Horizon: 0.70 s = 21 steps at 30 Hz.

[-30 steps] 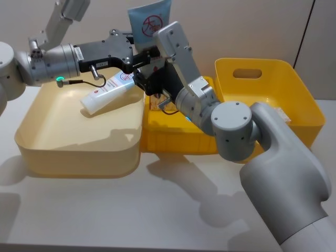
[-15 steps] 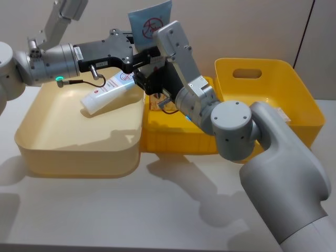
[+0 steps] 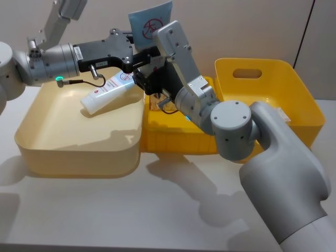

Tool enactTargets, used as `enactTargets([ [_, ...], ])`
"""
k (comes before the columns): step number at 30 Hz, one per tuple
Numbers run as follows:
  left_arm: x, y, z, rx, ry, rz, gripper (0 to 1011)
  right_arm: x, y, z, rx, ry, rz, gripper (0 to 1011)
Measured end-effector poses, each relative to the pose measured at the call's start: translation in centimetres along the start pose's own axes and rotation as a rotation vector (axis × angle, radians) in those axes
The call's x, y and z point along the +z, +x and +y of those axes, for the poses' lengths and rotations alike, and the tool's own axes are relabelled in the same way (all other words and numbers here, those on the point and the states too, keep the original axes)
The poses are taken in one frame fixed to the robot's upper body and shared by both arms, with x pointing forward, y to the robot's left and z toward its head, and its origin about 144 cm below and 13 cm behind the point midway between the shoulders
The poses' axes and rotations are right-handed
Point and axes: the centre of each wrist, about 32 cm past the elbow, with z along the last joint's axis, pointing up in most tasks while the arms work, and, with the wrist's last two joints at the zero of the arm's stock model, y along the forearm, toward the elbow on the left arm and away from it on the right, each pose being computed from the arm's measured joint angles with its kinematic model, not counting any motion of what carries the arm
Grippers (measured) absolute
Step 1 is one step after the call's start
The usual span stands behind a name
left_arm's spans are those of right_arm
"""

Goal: Bimanual collaborative sorting of washing and personal care products

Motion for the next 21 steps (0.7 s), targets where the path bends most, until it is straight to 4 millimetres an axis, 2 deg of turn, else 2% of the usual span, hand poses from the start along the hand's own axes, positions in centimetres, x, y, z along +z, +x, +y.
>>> enactTargets([
  [16, 0.01, 0.00, -0.02, -0.002, -0.002, 0.000, 352, 0.00, 0.00, 0.00, 0.000, 0.000, 0.000, 672],
  [21, 0.01, -0.01, -0.05, -0.004, -0.003, 0.000, 474, 0.00, 0.00, 0.00, 0.000, 0.000, 0.000, 665],
])
